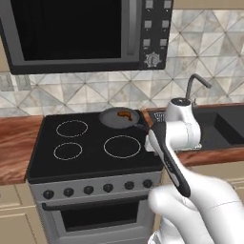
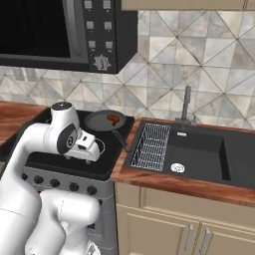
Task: Take the chicken drumsticks from the pan and place one on each plate on the dining counter.
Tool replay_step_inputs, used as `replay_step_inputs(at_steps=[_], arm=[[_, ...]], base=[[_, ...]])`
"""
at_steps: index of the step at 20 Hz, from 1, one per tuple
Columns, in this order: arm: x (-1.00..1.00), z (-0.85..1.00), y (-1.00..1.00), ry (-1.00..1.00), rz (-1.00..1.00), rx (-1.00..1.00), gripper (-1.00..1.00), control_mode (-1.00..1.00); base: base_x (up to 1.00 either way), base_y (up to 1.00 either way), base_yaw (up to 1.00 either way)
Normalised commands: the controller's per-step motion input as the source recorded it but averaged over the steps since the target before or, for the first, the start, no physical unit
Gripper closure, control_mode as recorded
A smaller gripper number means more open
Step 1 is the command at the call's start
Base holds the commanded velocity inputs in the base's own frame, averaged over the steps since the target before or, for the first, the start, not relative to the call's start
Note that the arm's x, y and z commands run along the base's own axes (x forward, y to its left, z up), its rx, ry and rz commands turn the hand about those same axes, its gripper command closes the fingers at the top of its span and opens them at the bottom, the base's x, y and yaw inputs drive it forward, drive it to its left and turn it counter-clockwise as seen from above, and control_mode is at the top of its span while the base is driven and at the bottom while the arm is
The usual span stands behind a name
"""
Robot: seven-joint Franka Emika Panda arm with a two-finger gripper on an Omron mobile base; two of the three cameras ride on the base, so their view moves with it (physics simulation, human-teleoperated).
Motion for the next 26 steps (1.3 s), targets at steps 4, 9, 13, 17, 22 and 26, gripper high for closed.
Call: replay_step_inputs(at_steps=[4, 9, 13, 17, 22, 26], arm=[[0.0, 0.0, 0.0, 0.0, 0.0, 0.0, -1.0, 1.0], [0.0, 0.0, 0.0, 0.0, 0.0, 0.0, -1.0, 1.0], [0.0, 0.0, 0.0, 0.0, 0.0, 0.0, -1.0, 1.0], [0.0, 0.0, 0.0, 0.0, 0.0, 0.0, -1.0, 1.0], [0.2, 0.0, 0.0, -0.07, 0.04, 0.0, -1.0, -1.0], [0.34, 0.0, -0.08, -0.39, 0.24, 0.0, -1.0, -1.0]], base=[[0.5, 0.42, -0.01], [0.22, 0.14, 0.0], [0.0, 0.0, 0.0], [0.0, 0.0, 0.0], [0.0, 0.0, 0.0], [0.0, 0.0, 0.0]])
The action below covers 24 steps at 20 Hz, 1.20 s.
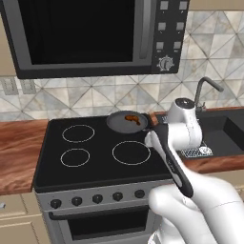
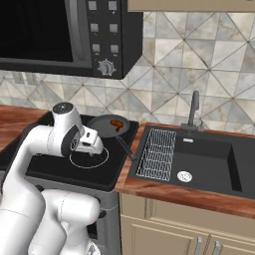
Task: Take the chicken drumsticks from the pan and place one on each plate on the dining counter.
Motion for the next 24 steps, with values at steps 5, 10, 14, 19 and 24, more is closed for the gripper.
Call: replay_step_inputs(at_steps=[5, 10, 14, 19, 24], arm=[[0.41, 0.01, -0.22, -0.37, 0.24, 0.0, -1.0, -1.0], [0.61, 0.26, -0.09, -0.07, 0.07, 0.02, -1.0, -1.0], [0.79, 0.21, 0.0, 0.09, -0.12, -0.05, -1.0, -1.0], [0.7, 0.27, 0.04, 0.18, -0.31, -0.05, -1.0, -1.0], [0.63, 0.06, 0.01, 0.15, -0.34, 0.0, -1.0, -1.0]], base=[[0.0, 0.0, 0.0], [0.0, 0.0, 0.0], [0.0, 0.0, 0.0], [0.0, 0.0, 0.0], [0.0, 0.0, 0.0]])
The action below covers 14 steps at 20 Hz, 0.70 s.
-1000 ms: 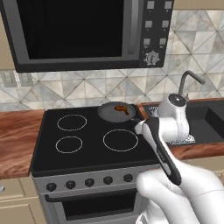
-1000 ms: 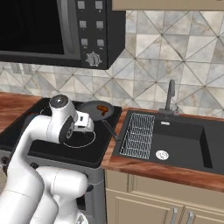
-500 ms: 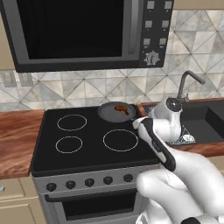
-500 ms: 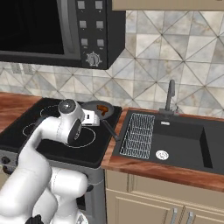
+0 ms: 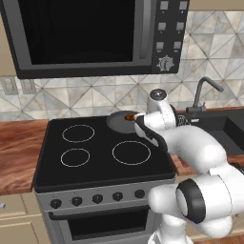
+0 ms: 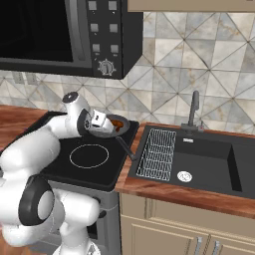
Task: Take the chicken drumsticks from the pan and place one on each plate on the dining counter.
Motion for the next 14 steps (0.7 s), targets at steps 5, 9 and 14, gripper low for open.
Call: replay_step_inputs(at_steps=[5, 9, 14], arm=[[0.47, -0.05, 0.0, 0.07, -0.24, 0.05, -1.0, -1.0], [0.37, -0.12, 0.0, 0.05, -0.1, 0.13, -1.0, -1.0], [0.42, -0.18, 0.0, 0.02, -0.05, 0.14, -1.0, -1.0]], base=[[0.0, 0.0, 0.0], [0.0, 0.0, 0.0], [0.0, 0.0, 0.0]])
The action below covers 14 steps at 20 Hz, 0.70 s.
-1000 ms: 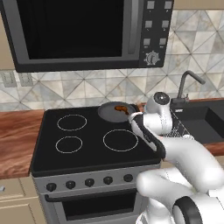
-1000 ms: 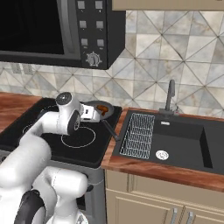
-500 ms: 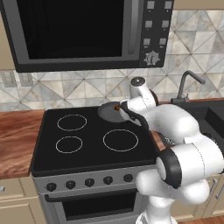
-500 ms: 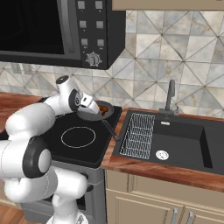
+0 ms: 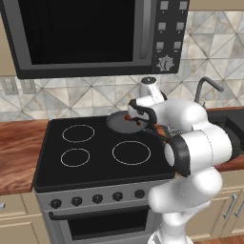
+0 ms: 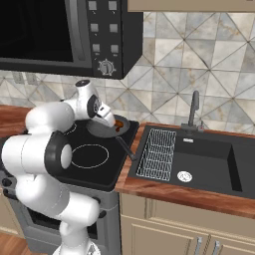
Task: Take the chicken drumsticks from the pan and place one on each plate on the dining counter.
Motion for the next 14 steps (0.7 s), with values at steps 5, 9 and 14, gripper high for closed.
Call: replay_step_inputs(at_steps=[5, 9, 14], arm=[[0.39, -0.21, 0.0, 0.0, -0.01, 0.15, -1.0, -1.0], [0.28, -0.29, -0.02, 0.0, 0.0, 0.1, -1.0, -1.0], [0.38, -0.16, -0.02, 0.02, 0.0, 0.05, -1.0, -1.0]], base=[[0.0, 0.0, 0.0], [0.0, 0.0, 0.0], [0.0, 0.0, 0.0]])
